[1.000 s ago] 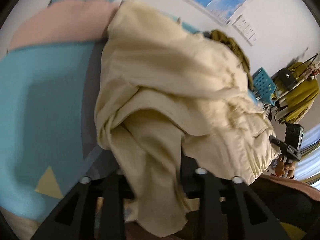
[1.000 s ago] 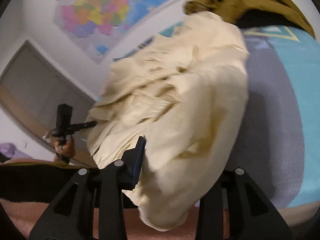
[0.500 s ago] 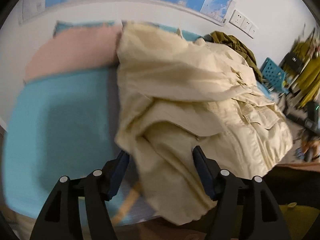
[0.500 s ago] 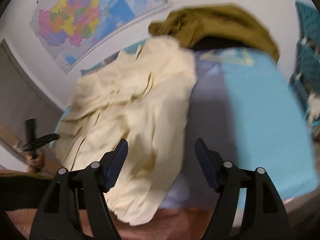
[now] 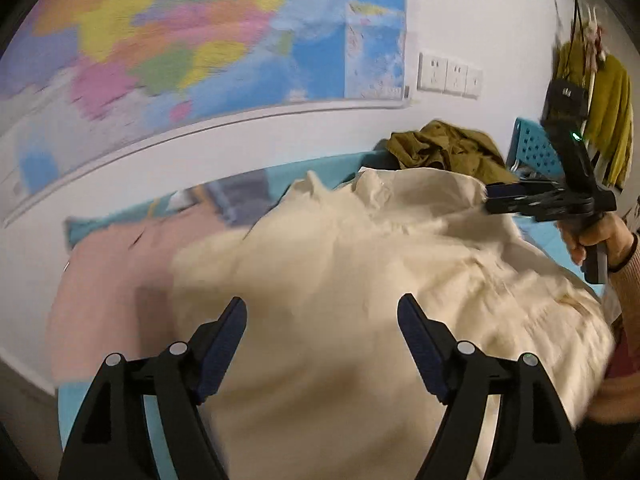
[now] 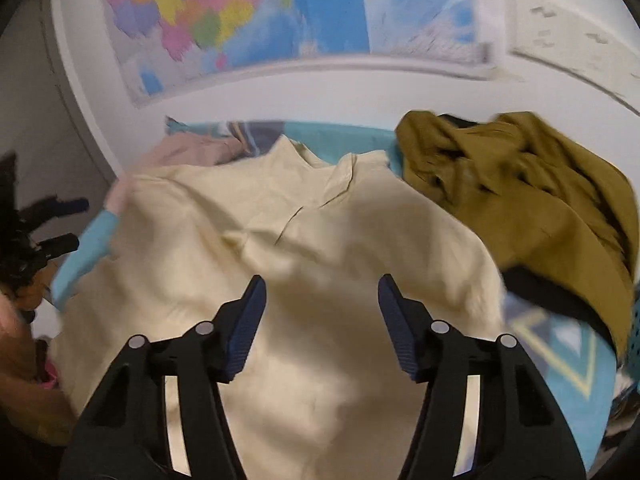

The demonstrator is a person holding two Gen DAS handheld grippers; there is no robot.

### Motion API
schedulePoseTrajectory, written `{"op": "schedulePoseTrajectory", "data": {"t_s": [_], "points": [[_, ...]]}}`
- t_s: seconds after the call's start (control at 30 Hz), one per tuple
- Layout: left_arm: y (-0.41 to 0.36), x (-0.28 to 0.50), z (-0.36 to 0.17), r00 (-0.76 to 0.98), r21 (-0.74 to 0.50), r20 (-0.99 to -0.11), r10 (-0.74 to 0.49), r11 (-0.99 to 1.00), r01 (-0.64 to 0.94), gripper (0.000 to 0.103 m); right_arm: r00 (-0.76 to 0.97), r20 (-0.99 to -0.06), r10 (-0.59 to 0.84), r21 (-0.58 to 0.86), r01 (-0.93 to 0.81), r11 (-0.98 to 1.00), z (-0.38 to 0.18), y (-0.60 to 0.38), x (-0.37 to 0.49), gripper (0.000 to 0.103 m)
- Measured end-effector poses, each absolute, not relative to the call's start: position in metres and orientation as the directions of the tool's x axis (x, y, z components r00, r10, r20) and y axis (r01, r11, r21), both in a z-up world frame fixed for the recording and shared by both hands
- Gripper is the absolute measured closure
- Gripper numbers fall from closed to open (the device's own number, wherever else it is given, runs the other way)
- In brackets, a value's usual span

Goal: Fold large clothes

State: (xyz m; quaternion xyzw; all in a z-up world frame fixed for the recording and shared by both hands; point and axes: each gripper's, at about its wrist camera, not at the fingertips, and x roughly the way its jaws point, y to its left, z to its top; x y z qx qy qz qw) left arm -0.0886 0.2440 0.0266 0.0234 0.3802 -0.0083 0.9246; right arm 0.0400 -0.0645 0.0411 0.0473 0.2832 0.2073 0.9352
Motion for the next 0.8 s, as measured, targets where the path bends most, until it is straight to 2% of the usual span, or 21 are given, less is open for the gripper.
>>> {"op": "schedulePoseTrajectory", "data": {"t_s": [0.03,0.2,0.3,0.33,0.4,0.43,0.5,0.53,0.57,0.63,0.7,0.8], "points": [[0.242,-0.065,0.022,0.695,0.054,-0.719,0.021,0.998,0.026,0.028,0.738,-0.530,0.418,0.203,-0.368,0.907,0.041,-0.058,0.054,0.048],[0.239,0.026,-0.001,0.620,0.095,-0.782,0.059,0.995,0.025,0.028,0.686,-0.653,0.322,0.096,-0.347,0.933,0.023,-0.030,0.120,0.048],[0.244,0.062,-0.020,0.578,0.150,-0.809,0.106,0.988,0.028,0.028,0.656,-0.692,0.303,0.063,-0.362,0.930,0.014,-0.025,0.134,0.042],[0.247,0.070,-0.026,0.549,0.132,-0.831,0.087,0.990,0.043,0.028,0.633,-0.708,0.314,0.068,-0.381,0.922,0.010,-0.023,0.138,0.035],[0.254,0.086,-0.043,0.476,0.090,-0.878,0.050,0.994,0.061,0.028,0.614,-0.728,0.304,0.038,-0.407,0.912,0.002,-0.018,0.141,0.034],[0.257,0.092,-0.051,0.445,0.092,-0.894,0.056,0.994,0.058,0.030,0.615,-0.732,0.293,0.013,-0.418,0.909,-0.001,-0.015,0.140,0.037],[0.257,0.094,-0.060,0.437,0.111,-0.897,0.063,0.990,0.085,0.030,0.631,-0.724,0.280,-0.029,-0.434,0.901,-0.001,-0.014,0.136,0.054],[0.257,0.093,-0.061,0.443,0.115,-0.894,0.064,0.989,0.089,0.030,0.636,-0.721,0.275,-0.038,-0.432,0.901,0.000,-0.015,0.136,0.075],[0.257,0.092,-0.062,0.448,0.114,-0.892,0.059,0.989,0.097,0.030,0.631,-0.719,0.292,-0.024,-0.443,0.896,0.002,-0.018,0.135,0.086],[0.257,0.091,-0.060,0.460,0.121,-0.886,0.062,0.987,0.101,0.030,0.642,-0.702,0.308,-0.022,-0.452,0.892,0.008,-0.022,0.129,0.098],[0.258,0.091,-0.056,0.474,0.132,-0.878,0.071,0.987,0.096,0.035,0.664,-0.680,0.311,-0.029,-0.447,0.894,0.017,-0.025,0.121,0.099],[0.264,0.093,-0.042,0.505,0.132,-0.859,0.084,0.989,0.060,0.041,0.731,-0.598,0.329,-0.039,-0.437,0.899,0.047,-0.028,0.102,0.100]]}}
